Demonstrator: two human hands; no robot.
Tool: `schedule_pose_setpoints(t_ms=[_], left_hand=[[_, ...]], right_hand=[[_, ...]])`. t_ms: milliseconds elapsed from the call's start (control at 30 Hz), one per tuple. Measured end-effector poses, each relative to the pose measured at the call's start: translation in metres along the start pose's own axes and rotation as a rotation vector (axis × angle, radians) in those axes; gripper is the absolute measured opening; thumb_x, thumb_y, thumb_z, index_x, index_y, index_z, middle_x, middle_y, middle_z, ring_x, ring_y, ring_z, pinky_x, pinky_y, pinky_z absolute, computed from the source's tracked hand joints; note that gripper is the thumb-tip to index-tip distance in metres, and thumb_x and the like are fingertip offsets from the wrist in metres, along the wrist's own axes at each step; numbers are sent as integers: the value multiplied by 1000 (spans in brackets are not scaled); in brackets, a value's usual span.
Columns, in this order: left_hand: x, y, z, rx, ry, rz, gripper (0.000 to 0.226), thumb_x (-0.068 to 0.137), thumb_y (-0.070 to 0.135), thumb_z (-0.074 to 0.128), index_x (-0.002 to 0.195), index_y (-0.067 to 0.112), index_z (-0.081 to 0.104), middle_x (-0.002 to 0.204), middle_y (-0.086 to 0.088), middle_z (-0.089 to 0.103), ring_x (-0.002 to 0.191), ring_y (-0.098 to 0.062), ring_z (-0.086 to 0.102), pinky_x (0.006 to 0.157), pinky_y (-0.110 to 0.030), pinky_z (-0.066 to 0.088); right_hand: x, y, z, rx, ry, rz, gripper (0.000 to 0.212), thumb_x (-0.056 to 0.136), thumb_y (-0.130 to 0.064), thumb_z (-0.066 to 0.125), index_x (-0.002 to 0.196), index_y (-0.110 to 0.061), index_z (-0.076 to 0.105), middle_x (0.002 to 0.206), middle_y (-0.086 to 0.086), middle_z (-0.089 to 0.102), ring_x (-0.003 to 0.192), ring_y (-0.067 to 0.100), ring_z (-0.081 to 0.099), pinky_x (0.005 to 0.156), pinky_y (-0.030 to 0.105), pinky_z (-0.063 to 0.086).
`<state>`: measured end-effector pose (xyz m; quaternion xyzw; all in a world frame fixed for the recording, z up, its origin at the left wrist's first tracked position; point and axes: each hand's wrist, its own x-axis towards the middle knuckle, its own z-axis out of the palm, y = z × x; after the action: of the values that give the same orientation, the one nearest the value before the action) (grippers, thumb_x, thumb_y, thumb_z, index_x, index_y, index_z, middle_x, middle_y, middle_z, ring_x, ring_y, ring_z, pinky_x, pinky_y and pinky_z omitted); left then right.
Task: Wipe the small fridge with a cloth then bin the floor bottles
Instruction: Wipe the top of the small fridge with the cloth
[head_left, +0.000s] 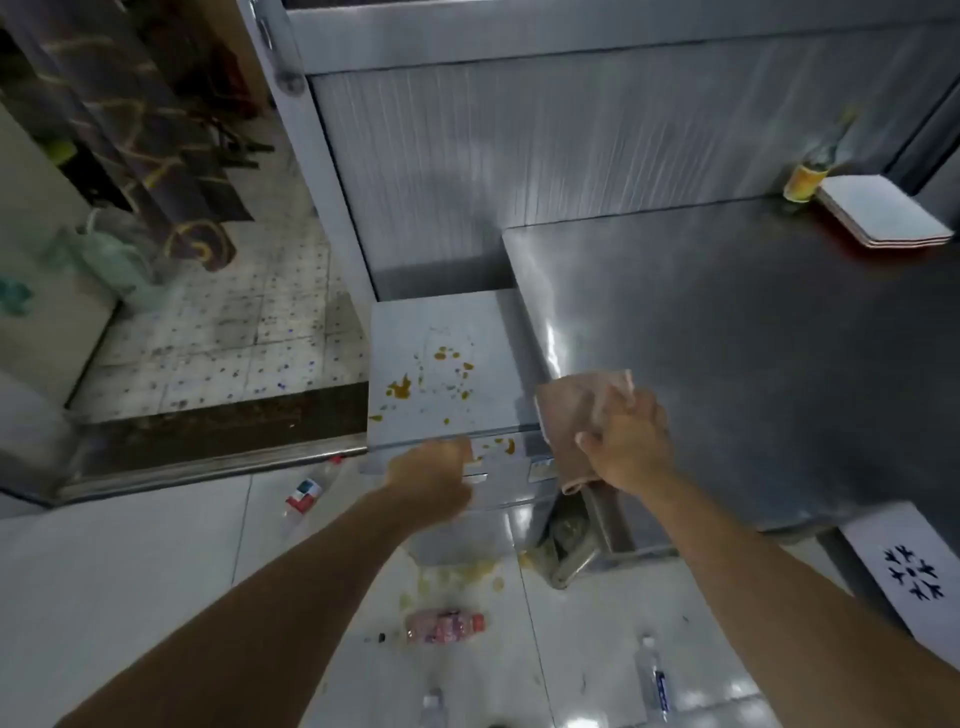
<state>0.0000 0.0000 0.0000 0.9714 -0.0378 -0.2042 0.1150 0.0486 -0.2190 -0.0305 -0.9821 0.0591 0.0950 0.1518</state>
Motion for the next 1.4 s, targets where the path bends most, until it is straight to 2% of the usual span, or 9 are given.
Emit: schedule_pose_setpoints(t_ms=[167, 267, 433, 700, 767, 933, 1067, 1200, 1400], left_hand=[[32, -19, 2, 2, -51, 4, 36, 89, 22, 52, 125, 18, 47, 123, -9, 57, 108, -26, 56, 84, -35, 46], [40, -30, 3, 13, -73, 29, 40, 89, 26, 53, 128, 19, 45, 125, -8, 55, 110, -25, 55, 84, -33, 46], [44, -62, -7, -31, -98, 91, 42, 87, 27, 58, 126, 15, 48, 125, -10, 56, 111, -26, 55, 92, -38, 49], [31, -122, -31, -21, -91, 193, 36, 85, 24, 56, 121, 18, 50, 120, -7, 58, 109, -25, 55, 90, -36, 48], [32, -130, -34, -6, -72, 200, 33, 85, 24, 56, 117, 18, 51, 117, -6, 59, 106, -23, 56, 88, -36, 49], [49, -139, -32, 28, -94, 164, 32, 85, 26, 56, 116, 17, 51, 116, -6, 58, 106, -24, 56, 89, -37, 49], [68, -132, -24, -19, -50, 89, 38, 86, 22, 57, 122, 17, 50, 121, -6, 56, 112, -24, 55, 92, -38, 48], [84, -118, -8, -29, 22, 55, 38, 87, 17, 56, 125, 18, 50, 122, -5, 58, 113, -23, 54, 93, -35, 47], [110, -112, 16, 60, 36, 77, 41, 87, 16, 56, 127, 19, 48, 125, -4, 54, 117, -22, 49, 94, -36, 46]], right_hand=[[16, -4, 19, -111, 20, 54, 73, 82, -51, 61, 137, -19, 25, 145, 18, 16, 127, 38, 27, 100, 48, 36], [17, -14, 26, -49, 86, 75, 65, 81, -34, 69, 132, -14, 34, 139, 24, 26, 122, 38, 33, 96, 43, 40], [9, -41, 33, 57, 105, 146, 52, 87, -5, 58, 136, -6, 40, 136, 21, 31, 116, 33, 41, 92, 34, 42], [-24, -74, 28, 161, 223, 233, 27, 92, -14, 57, 117, -4, 61, 111, 19, 60, 91, 28, 63, 74, 23, 40], [-26, -83, 31, 201, 209, 221, 25, 94, -19, 54, 113, -3, 60, 110, 19, 60, 84, 27, 61, 75, 26, 42], [0, -103, 43, 264, 207, 163, 22, 95, -10, 49, 113, -1, 59, 110, 21, 55, 61, 8, 39, 56, 4, 34], [29, -111, 49, 236, 176, 121, 25, 94, -8, 47, 116, 1, 55, 117, 23, 49, 81, 25, 54, 76, 25, 42], [45, -105, 64, 177, 161, 54, 38, 93, -9, 53, 129, 0, 48, 131, 22, 38, 98, 32, 57, 83, 33, 51], [56, -87, 113, 9, -40, -122, 66, 95, -32, 47, 149, -23, 11, 156, 12, 2, 142, 34, 12, 114, 45, 27]])
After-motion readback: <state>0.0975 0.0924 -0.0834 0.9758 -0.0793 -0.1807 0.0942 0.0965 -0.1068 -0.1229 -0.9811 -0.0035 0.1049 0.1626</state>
